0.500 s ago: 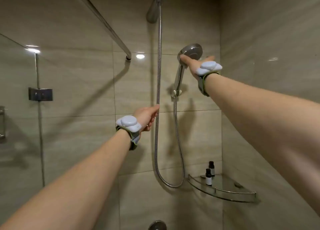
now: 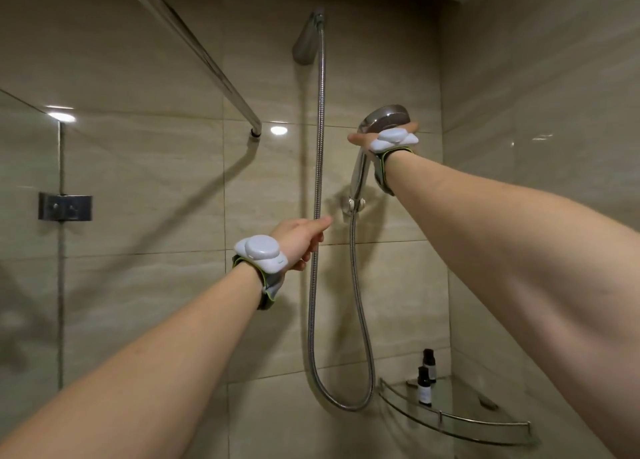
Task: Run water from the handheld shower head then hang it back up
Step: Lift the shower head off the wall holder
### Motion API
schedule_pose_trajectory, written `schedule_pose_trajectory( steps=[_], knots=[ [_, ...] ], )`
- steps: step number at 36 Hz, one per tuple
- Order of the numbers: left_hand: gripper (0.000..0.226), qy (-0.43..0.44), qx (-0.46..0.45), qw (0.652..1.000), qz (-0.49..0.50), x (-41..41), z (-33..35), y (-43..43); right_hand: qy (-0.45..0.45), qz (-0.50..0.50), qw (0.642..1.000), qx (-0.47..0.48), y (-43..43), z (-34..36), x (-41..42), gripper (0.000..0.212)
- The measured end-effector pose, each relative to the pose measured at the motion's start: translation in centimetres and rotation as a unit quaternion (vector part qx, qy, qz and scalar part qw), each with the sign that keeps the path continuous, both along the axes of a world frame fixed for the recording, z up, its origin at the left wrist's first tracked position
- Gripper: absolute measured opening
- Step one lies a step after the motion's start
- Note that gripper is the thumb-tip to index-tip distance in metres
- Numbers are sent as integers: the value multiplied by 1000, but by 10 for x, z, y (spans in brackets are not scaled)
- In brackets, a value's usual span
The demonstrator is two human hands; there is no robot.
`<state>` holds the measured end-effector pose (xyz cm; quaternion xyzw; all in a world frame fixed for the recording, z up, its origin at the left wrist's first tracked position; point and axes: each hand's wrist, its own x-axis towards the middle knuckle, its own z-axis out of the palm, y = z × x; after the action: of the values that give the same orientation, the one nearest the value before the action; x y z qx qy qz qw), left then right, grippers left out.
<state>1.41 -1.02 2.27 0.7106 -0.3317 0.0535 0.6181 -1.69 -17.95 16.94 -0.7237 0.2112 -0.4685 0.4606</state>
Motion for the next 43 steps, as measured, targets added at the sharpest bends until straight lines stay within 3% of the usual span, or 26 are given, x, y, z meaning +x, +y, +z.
schedule_pose_trajectory(
  steps=[10, 13, 16, 23, 27, 30, 33, 37, 39, 41, 43],
  knots=[
    [35, 10, 12, 1000, -8, 9, -5, 6, -39, 22, 999, -16, -5, 2, -12, 105],
    [35, 4, 13, 1000, -3, 11, -4, 7, -80, 43, 995, -42, -3, 6, -26, 94],
    [37, 0, 7, 1000, 4, 10, -2, 5, -61, 44, 994, -81, -1, 8, -42, 88],
    [34, -2, -5, 1000, 29, 5, -1, -2, 41, 9, 986, -163, -3, -13, -66, 108],
    [25, -26, 17, 997, 67, 8, -9, -7, 42, 56, 987, -147, -10, -35, -64, 125],
    [25, -38, 14, 996, 77, 10, -19, -13, 17, 113, 987, -108, -23, -52, -54, 109],
    [35, -39, 24, 996, 77, 5, -29, -23, 24, 167, 982, -80, -25, -73, -54, 109],
    [37, 11, 82, 996, 29, -8, -38, -34, 26, 223, 972, -71, -17, -97, -65, 54],
    [41, 32, 101, 994, 4, -13, -44, -38, 26, 243, 967, -70, -15, -108, -65, 37],
    [45, 25, 105, 994, 11, -15, -50, -42, 26, 248, 967, -58, -13, -117, -65, 34],
    [32, 8, 95, 995, 28, -17, -57, -43, 26, 257, 965, -40, -12, -124, -67, 34]
  ],
)
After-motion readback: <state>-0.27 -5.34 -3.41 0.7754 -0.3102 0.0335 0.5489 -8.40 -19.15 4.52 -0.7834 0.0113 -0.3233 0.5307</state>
